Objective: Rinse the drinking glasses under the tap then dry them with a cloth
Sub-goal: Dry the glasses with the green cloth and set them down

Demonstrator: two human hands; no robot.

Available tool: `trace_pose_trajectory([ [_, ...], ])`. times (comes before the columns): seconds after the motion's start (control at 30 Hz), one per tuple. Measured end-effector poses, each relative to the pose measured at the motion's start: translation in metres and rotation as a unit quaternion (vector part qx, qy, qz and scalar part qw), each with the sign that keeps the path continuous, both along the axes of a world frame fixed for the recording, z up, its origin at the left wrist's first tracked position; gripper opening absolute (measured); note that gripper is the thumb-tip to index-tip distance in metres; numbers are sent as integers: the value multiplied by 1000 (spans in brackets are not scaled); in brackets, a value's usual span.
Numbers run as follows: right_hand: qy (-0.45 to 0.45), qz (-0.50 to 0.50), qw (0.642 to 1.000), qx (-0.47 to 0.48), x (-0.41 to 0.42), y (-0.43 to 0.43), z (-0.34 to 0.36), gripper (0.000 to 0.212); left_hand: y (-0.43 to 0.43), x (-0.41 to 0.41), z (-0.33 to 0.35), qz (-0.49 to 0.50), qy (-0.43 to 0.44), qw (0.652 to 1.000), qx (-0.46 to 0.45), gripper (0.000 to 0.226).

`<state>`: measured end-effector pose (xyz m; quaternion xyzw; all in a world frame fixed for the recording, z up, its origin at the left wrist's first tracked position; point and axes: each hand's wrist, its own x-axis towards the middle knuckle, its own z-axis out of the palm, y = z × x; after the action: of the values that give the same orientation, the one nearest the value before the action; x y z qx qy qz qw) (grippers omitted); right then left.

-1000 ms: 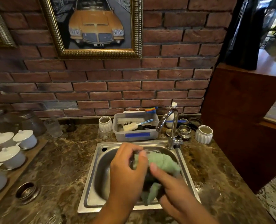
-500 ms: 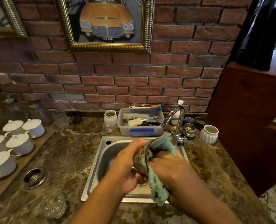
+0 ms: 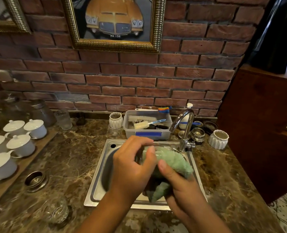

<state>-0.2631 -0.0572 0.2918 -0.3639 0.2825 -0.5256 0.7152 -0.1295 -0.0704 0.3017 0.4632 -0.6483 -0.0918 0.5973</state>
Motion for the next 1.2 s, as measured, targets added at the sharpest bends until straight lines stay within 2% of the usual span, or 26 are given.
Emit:
trace_pose_trajectory([
  [0.03, -44, 1, 999, 30, 0, 1, -1, 74, -2, 4, -2, -10, -51, 998, -37, 25],
  [0.07, -43, -2, 999, 30, 1, 2, -2, 76, -3, 8, -4, -23, -77, 995, -55, 25],
  [0.13, 44, -13, 999, -28, -4, 2, 2, 64, -2, 9, -8, -44, -61, 996, -40, 25],
  [0.2, 208, -32, 968, -139, -9, 2, 7, 43, 3, 2, -9, -57, 46, 997, 27, 24],
  [0.27, 313, -37, 915, -254, -10, -1, 9, 21, 6, -6, -7, -77, 193, 970, 126, 26],
  [0.33, 371, -39, 875, -307, -10, -4, 11, 25, 1, -9, -2, -121, 288, 924, 221, 27],
  [0.37, 420, -50, 832, -358, -13, -8, 9, 27, -2, -7, 1, -140, 326, 893, 276, 26],
  [0.43, 553, -53, 653, -514, -23, -17, 8, 20, -9, -4, 4, -160, 405, 805, 404, 31],
  [0.47, 587, -33, 583, -560, -27, -18, 8, 15, -11, -1, 5, -166, 421, 761, 465, 34],
  [0.5, 608, -14, 544, -578, -30, -19, 8, 15, -12, 3, 3, -176, 425, 724, 514, 36],
  [0.57, 619, -16, 508, -599, -33, -17, 10, 13, -13, 7, 0, -206, 422, 676, 568, 41],
  [0.63, 613, -28, 525, -589, -32, -13, 7, 10, -13, 5, -2, -202, 416, 676, 574, 44],
  [0.67, 598, -35, 560, -572, -30, -11, 5, 12, -11, 1, -2, -186, 418, 688, 564, 40],
  [0.73, 560, -47, 655, -505, -25, -8, 2, 23, -7, -7, 3, -140, 425, 729, 518, 34],
  [0.83, 484, -80, 776, -397, -13, -1, 0, 35, -2, -11, 9, -88, 399, 825, 390, 29],
  [0.93, 323, -73, 903, -273, 0, 10, 7, 30, 5, -8, 7, -44, 223, 951, 211, 28],
  [1.0, 155, -51, 982, -97, 6, 14, 9, 43, 6, 0, 1, -8, 83, 991, 103, 25],
  [1.07, 5, -38, 999, 36, 10, 16, 6, 37, 4, 9, -3, 5, -47, 999, 21, 28],
  [1.1, -23, -34, 997, 63, 13, 17, 6, 30, 4, 13, -5, 4, -84, 996, 2, 28],
  [1.13, -15, -38, 997, 64, 14, 19, 10, 25, 5, 15, -7, -2, -91, 996, 1, 28],
  [1.2, 101, -79, 991, -33, 12, 24, 14, 22, 13, 12, -6, -39, 0, 998, 49, 26],
])
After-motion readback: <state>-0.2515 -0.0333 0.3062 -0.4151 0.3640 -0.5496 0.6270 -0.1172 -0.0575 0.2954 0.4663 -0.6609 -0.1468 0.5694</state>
